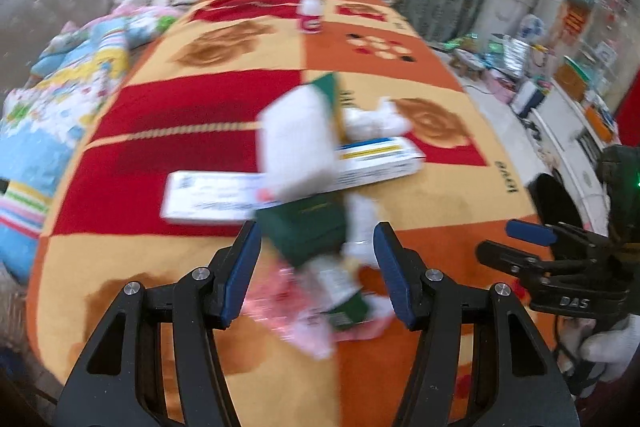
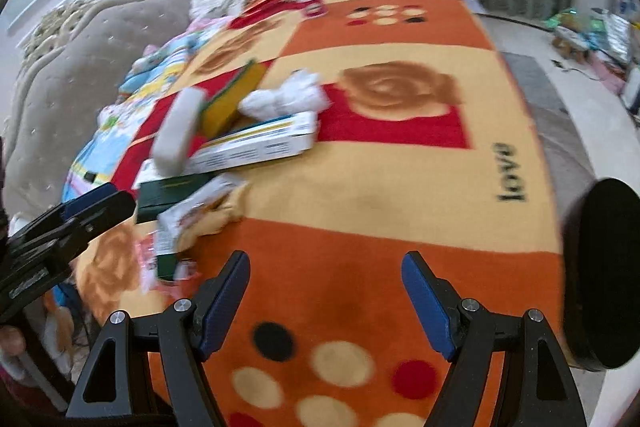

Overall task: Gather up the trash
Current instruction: 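Bring both open tools back over the blanket, then grasp the orange snack wrapper with the right tool while the left tool approaches the green pouch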

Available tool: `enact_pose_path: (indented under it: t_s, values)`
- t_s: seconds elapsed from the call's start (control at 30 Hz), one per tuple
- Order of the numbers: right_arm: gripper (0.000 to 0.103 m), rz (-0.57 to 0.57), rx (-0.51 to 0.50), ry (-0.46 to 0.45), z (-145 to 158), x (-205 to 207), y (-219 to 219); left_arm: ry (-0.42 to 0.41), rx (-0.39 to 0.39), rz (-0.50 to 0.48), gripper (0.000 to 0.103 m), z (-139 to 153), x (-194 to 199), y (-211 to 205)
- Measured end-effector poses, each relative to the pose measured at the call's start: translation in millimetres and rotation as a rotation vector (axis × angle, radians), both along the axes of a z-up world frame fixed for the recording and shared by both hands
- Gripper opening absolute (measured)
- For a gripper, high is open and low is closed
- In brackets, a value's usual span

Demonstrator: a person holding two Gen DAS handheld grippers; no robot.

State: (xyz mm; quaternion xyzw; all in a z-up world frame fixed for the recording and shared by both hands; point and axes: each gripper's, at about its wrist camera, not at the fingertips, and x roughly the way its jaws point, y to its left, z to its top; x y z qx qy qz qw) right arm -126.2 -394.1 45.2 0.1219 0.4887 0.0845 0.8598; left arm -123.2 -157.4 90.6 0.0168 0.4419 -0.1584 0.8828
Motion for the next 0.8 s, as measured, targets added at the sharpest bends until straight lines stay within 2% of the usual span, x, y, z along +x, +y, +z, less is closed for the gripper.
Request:
enact_pose_path:
  t_s: [0.2, 0.5, 0.63, 0.7, 0.8]
  values:
    - [0.076, 0.076, 0.021, 0.008, -8, 23, 47, 0.030, -0.006, 0.108, 0.057, -10, 15, 49]
    - [0.075, 0.124, 0.111, 0.006, -14, 56, 89, 0.046, -0.042, 0.135, 0.057, -10, 24, 66]
    - [0.055, 0.158, 0.149, 0.030, -20, 67, 95, 0.060, -0.055, 0.132, 0.057, -15, 37, 59]
    - [0.053, 0.165, 0.061, 0.032, -22, 68, 99, 0.079, -0.060, 0.131, 0.057, -20, 46, 53]
    - [0.047, 0.168, -0.010, 0.017, -21, 60, 89, 0.107, -0.090, 0.114, 0.057, -26, 54, 42]
